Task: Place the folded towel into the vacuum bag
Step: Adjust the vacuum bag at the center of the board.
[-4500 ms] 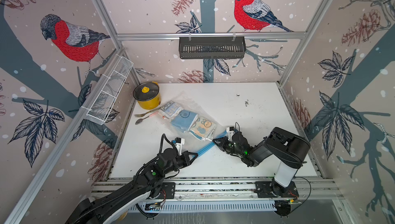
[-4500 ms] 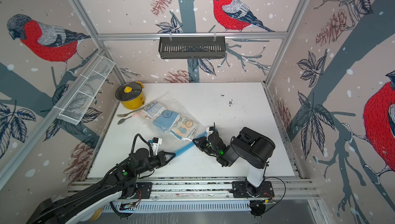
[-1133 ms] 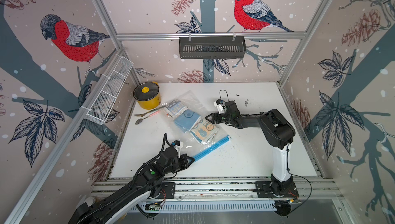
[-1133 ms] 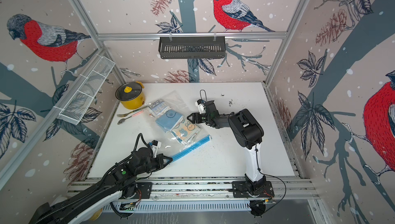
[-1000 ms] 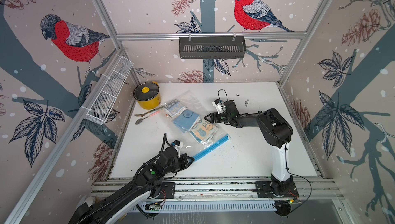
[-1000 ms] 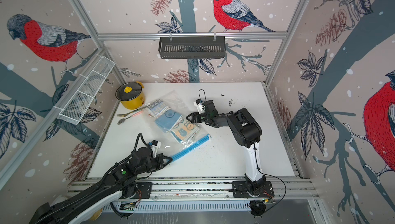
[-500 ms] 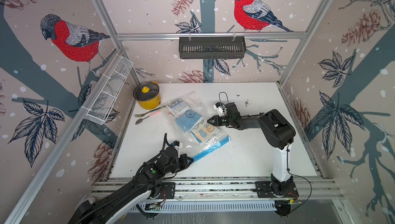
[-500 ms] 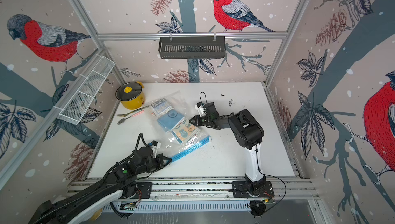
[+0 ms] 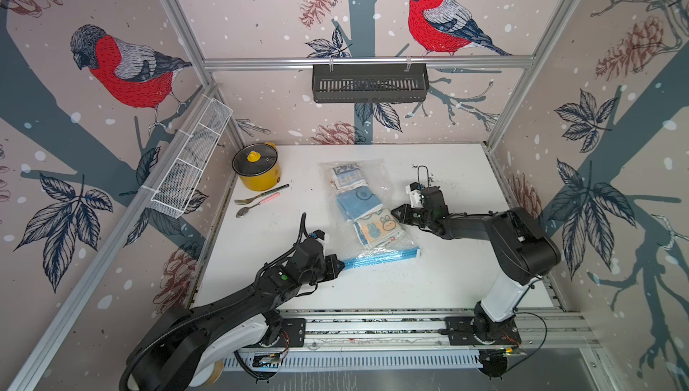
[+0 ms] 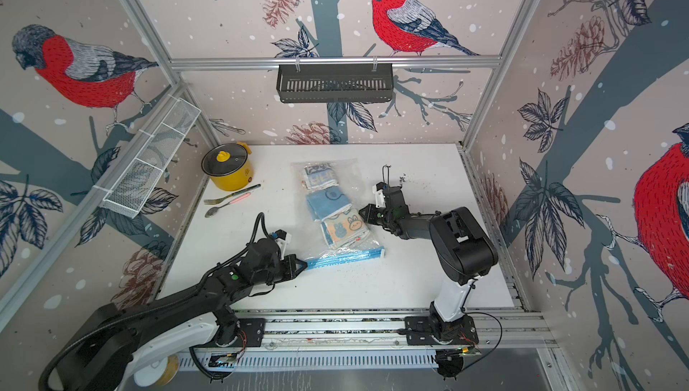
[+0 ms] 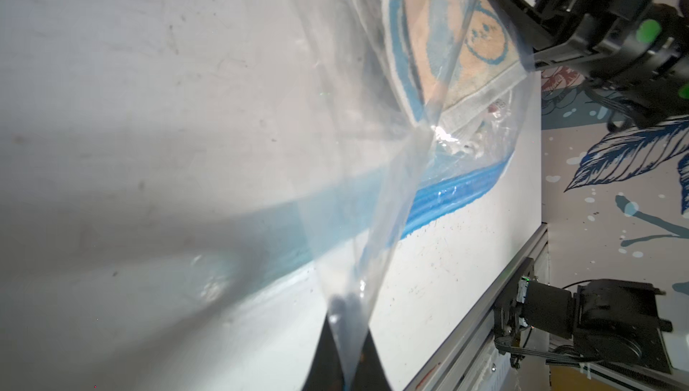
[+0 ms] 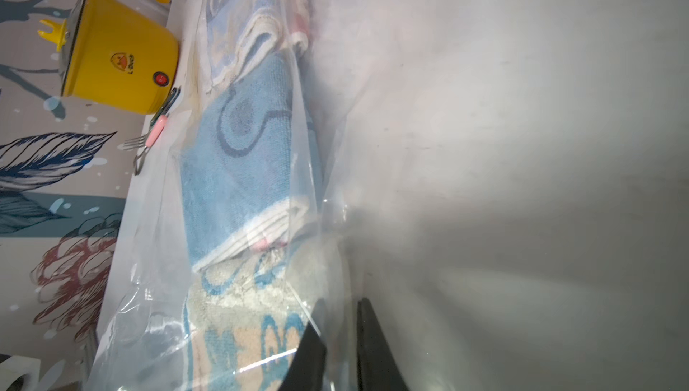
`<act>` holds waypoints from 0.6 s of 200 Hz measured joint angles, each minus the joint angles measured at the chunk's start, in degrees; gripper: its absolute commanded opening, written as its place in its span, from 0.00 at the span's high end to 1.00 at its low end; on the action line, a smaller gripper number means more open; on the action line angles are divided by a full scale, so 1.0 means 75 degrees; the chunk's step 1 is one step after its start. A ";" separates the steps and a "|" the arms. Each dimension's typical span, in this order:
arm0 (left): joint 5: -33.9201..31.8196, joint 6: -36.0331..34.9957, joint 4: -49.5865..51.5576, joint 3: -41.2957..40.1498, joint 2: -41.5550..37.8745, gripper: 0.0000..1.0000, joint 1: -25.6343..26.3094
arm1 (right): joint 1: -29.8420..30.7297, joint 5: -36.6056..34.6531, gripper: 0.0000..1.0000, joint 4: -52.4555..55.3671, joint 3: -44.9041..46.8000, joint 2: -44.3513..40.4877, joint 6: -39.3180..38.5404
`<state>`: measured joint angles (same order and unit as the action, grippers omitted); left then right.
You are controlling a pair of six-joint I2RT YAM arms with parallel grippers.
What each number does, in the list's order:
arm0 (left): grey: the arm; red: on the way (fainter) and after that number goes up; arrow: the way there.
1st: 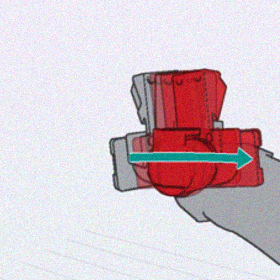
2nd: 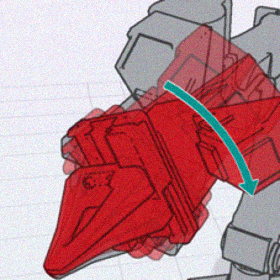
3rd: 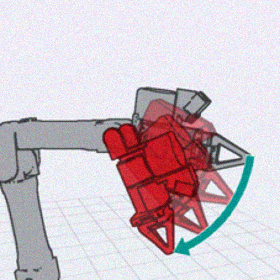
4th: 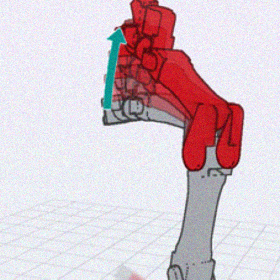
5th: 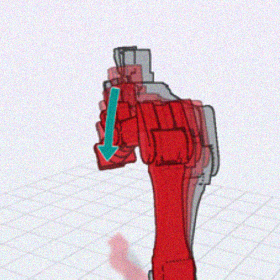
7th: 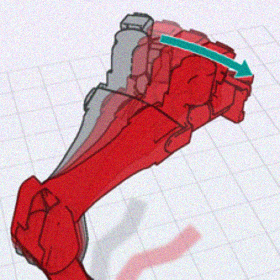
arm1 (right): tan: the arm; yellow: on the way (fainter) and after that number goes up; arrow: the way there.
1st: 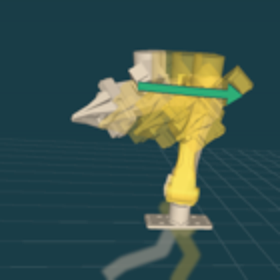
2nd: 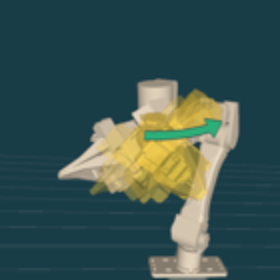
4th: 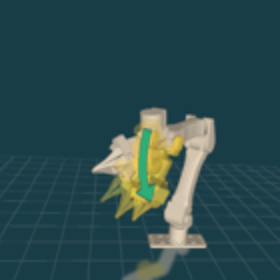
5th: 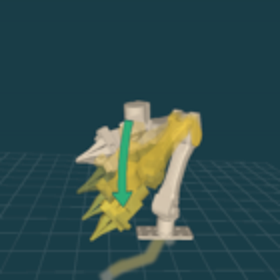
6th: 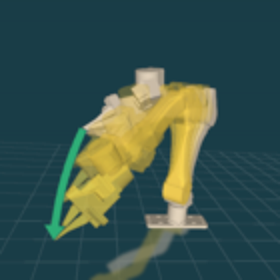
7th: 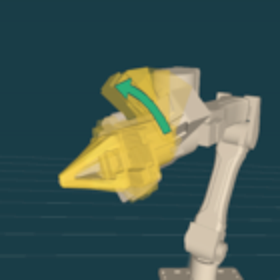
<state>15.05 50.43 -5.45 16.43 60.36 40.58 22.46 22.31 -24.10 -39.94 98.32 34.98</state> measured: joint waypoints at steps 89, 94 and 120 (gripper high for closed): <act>-0.0976 -0.1046 -0.0079 0.1445 0.1195 0.42 0.0009 | -0.0038 -0.2040 0.30 0.0702 0.1227 -0.1993 0.0565; -0.1169 -0.1046 0.0032 0.1489 0.1096 0.39 0.0009 | -0.0038 -0.2157 0.29 0.0799 0.1212 -0.2101 0.0565; -0.2407 -0.0994 0.0755 0.1550 0.0259 0.26 0.0003 | -0.0035 -0.2678 0.23 0.1177 0.1145 -0.2824 0.0568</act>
<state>-3.01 42.98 0.21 28.05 62.30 40.60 22.20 2.22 -15.27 -31.35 77.14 39.24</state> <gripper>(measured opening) 0.707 0.754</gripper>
